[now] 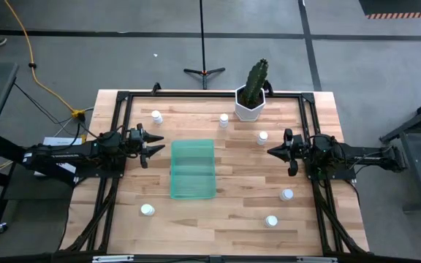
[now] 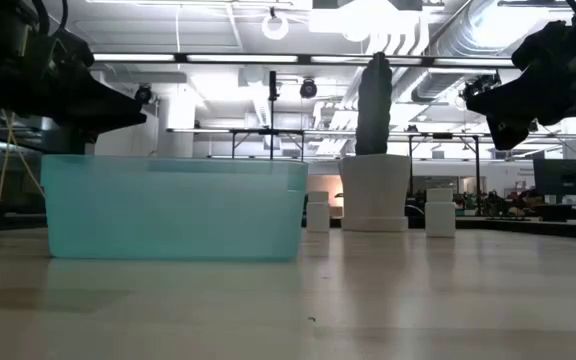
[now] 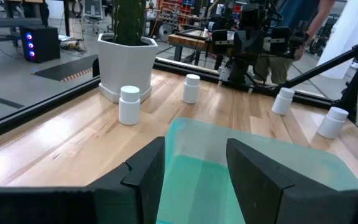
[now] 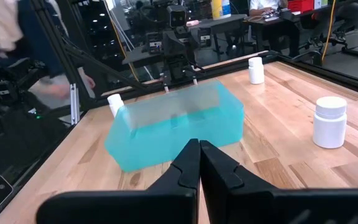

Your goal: Pick and place pill bottles into a basket

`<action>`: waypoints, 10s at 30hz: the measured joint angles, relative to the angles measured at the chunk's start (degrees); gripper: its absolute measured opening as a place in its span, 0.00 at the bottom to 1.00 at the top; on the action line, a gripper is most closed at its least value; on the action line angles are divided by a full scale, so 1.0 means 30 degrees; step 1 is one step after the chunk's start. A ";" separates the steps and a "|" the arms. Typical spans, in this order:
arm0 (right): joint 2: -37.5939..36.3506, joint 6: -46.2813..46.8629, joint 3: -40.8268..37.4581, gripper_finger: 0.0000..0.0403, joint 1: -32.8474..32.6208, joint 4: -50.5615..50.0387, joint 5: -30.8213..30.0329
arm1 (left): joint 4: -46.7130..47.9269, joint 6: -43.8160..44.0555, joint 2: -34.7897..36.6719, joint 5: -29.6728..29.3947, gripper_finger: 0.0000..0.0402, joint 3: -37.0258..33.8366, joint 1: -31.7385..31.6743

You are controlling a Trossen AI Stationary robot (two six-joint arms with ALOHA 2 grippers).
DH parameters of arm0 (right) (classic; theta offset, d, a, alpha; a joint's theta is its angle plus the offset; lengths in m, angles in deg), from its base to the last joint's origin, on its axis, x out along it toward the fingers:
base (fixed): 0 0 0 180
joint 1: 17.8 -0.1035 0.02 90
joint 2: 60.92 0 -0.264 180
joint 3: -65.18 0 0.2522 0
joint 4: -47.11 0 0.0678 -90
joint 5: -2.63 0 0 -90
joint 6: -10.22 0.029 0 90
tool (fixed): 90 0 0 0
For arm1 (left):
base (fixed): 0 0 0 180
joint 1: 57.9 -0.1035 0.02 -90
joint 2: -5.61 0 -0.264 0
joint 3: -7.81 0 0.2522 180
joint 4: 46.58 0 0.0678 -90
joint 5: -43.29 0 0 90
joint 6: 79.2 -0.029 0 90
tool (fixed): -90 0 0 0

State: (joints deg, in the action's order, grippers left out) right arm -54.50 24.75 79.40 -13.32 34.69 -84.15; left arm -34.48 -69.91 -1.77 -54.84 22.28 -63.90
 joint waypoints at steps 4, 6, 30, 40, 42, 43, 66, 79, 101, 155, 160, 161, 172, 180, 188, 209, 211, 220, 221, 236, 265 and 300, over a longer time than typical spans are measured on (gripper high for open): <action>0.0000 0.0000 -0.0002 0.00 -0.0003 0.0000 0.0000 | -0.0001 0.0001 0.0000 -0.0002 0.51 0.0000 0.0000; 0.0001 0.0000 0.0004 0.00 -0.0004 0.0004 0.0000 | 0.0000 -0.0001 0.0000 -0.0003 0.51 0.0000 0.0000; -0.0004 0.0000 0.0004 0.00 -0.0004 0.0002 0.0000 | -0.0003 0.0004 0.0000 -0.0001 0.51 0.0000 0.0000; -0.0003 0.0000 0.0003 0.00 -0.0003 0.0000 0.0000 | 0.0002 0.0002 0.0000 -0.0003 0.51 0.0000 0.0000; 0.0000 0.0000 -0.0002 0.00 0.0001 0.0000 0.0000 | 0.0001 0.0002 0.0000 -0.0001 0.51 0.0004 0.0000; 0.0001 0.0000 0.0001 0.00 -0.0001 0.0004 0.0000 | -0.0002 0.0000 0.0000 -0.0003 0.51 0.0000 0.0000; 0.0001 0.0478 0.0001 0.00 -0.0004 0.0426 -0.2528 | -0.0113 0.0747 0.0000 -0.0538 0.51 0.0000 0.0000; 0.0003 0.7232 0.0113 0.05 -0.0004 0.2532 -0.5812 | -0.0652 0.8845 0.0000 -0.0880 0.51 0.0000 0.0000; 0.5977 0.4998 0.7136 0.53 -0.0011 -0.4176 -0.7863 | -0.1818 0.7474 0.0007 -0.1198 0.51 0.0000 0.0000; 2.5506 1.3996 2.0695 0.58 0.4010 -1.9227 -0.5432 | -0.1264 0.7507 0.0000 -0.1176 0.51 0.0007 0.0000; 2.6273 1.3863 2.0695 0.67 0.4017 -1.9295 -0.5537 | -0.1263 0.7503 0.0000 -0.1175 0.51 0.0007 0.0000; 2.6399 1.3846 2.0695 0.69 0.4017 -1.9398 -0.5619 | -0.1257 0.7503 0.0000 -0.1172 0.51 0.0007 0.0000; 2.6994 1.3930 1.9910 0.73 0.4374 -1.8987 -0.6499 | -0.1027 0.7510 0.0000 -0.1110 0.51 0.0007 0.0000; 2.7009 1.4477 1.7932 0.73 0.4338 -1.6632 -0.6308 | -0.0812 0.7510 0.0000 -0.1118 0.51 0.0007 0.0000; 2.7009 1.4424 1.6779 0.73 0.4345 -1.5161 -0.6243 | -0.0812 0.7510 0.0000 -0.1125 0.51 0.0007 0.0000; 2.7009 1.4461 1.5406 0.66 0.4353 -1.2925 -0.5632 | -0.0605 0.7510 0.0000 -0.1198 0.51 0.0007 0.0000; 2.7009 1.4382 1.5406 0.64 0.4353 -1.2932 -0.5616 | -0.0513 0.7510 0.0000 -0.1191 0.51 0.0007 0.0000; 2.7009 1.4624 1.5413 0.52 0.4353 -1.3024 -0.5654 | -0.0507 0.7504 0.0000 -0.1191 0.51 0.0007 0.0000; 2.7009 1.4668 1.5413 0.50 0.4353 -1.3059 -0.5649 | -0.0506 0.7507 0.0000 -0.1191 0.51 0.0007 0.0000; 2.6989 1.4817 1.5435 0.44 0.4382 -1.3407 -0.5581 | -0.0470 0.7504 0.0000 -0.1183 0.51 0.0007 0.0000; 2.6987 1.2113 1.9295 0.42 0.2906 -1.4366 -0.4986 | -0.0463 0.7503 0.0000 -0.1097 0.51 0.0007 0.0000; 2.7371 0.0767 2.2488 0.41 -0.0492 -0.8597 -0.3385 | -0.0417 0.7503 0.0000 -0.1196 0.51 0.0007 0.0000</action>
State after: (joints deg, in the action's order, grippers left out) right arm 27.61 27.05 146.86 -14.79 8.90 -94.31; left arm -35.73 -47.41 -1.77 -58.43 22.31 -63.90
